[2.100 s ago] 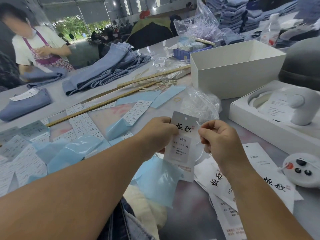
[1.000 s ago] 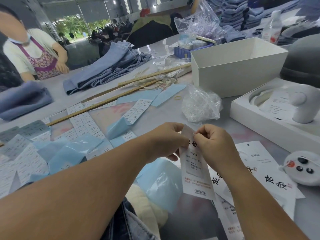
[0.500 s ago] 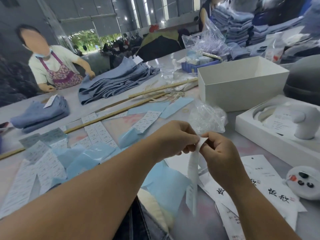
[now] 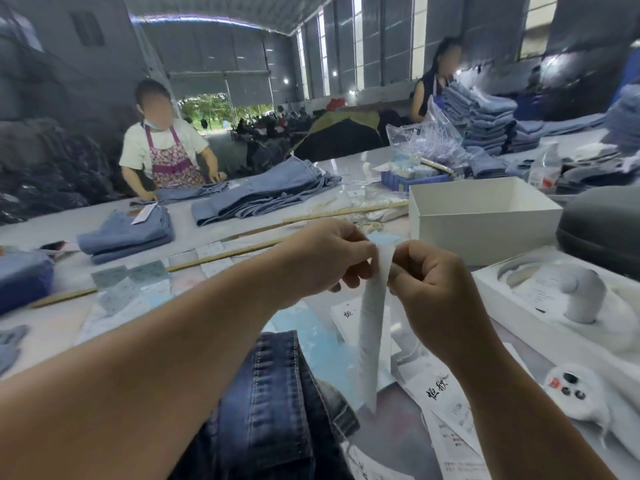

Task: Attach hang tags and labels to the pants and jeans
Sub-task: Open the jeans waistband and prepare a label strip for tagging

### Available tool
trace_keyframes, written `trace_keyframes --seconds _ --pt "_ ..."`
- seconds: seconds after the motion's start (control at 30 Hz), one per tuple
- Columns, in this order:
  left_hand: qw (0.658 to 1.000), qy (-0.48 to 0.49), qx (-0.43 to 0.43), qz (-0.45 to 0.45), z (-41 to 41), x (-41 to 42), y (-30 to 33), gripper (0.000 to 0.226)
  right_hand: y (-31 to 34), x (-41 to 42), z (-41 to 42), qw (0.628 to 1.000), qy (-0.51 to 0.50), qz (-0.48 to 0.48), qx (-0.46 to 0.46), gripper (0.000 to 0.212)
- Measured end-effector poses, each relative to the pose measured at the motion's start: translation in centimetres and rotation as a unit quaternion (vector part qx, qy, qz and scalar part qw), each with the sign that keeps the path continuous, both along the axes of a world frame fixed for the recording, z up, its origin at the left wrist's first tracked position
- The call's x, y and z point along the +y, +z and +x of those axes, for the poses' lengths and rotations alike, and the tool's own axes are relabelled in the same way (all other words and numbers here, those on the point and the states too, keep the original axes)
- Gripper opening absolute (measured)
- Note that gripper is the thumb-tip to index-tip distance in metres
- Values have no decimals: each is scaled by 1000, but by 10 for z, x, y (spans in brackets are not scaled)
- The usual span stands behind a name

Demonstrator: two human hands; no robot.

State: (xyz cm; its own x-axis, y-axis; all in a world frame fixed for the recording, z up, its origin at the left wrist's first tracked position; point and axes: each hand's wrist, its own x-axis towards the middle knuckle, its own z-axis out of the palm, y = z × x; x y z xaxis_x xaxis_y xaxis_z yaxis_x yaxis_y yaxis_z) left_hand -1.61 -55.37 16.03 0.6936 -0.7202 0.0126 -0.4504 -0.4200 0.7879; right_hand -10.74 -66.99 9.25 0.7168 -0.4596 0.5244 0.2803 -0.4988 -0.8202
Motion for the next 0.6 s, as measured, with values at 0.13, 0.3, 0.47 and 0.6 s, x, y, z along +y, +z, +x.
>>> trace_keyframes --seconds 0.13,0.3,0.47,0.6 --pt "990 21 79 -114 -18 39 21 22 24 27 -14 999 8 -22 -25 13" --pt "974 41 114 -193 -44 86 41 22 52 61 -33 998 32 -32 -49 13" --pt "975 43 109 -189 -64 126 44 20 66 92 -52 994 69 -31 -83 16" --pt "981 40 98 -162 -71 155 40 16 66 114 -58 989 98 -99 -50 9"
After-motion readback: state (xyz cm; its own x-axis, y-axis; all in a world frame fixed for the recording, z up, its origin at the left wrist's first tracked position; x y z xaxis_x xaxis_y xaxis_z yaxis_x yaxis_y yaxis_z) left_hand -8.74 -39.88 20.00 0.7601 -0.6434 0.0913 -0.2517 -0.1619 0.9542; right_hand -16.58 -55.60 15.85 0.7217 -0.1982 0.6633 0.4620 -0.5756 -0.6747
